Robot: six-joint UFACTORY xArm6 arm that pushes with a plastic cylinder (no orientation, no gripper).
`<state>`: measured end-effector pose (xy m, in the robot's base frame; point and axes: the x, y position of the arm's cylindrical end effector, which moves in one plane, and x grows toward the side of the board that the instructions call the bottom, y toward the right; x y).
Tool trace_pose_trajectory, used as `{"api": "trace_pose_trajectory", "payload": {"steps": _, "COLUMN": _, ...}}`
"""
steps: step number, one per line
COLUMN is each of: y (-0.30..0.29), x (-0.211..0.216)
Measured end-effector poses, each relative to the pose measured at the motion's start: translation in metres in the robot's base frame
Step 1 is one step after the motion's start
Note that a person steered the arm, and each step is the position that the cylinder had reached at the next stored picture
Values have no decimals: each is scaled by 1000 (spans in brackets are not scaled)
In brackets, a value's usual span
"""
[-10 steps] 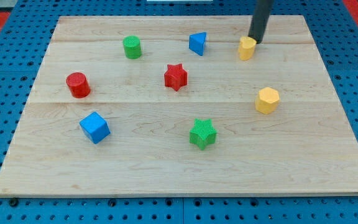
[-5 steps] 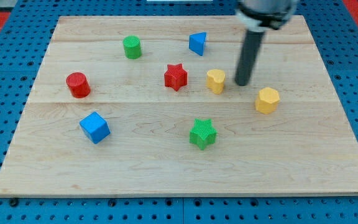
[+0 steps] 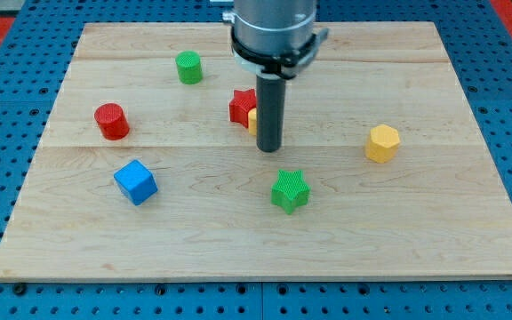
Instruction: Push the yellow heart to the right of the red star
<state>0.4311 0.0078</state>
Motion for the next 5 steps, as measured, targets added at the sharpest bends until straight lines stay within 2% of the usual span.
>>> {"api": "trace_pose_trajectory", "payload": {"steps": 1, "y": 1, "x": -33}}
{"api": "trace_pose_trajectory", "payload": {"steps": 3, "y": 139, "x": -43}}
{"api": "trace_pose_trajectory", "payload": {"steps": 4, "y": 235, "x": -10}}
{"api": "trace_pose_trajectory", "payload": {"steps": 5, "y": 271, "x": 24}}
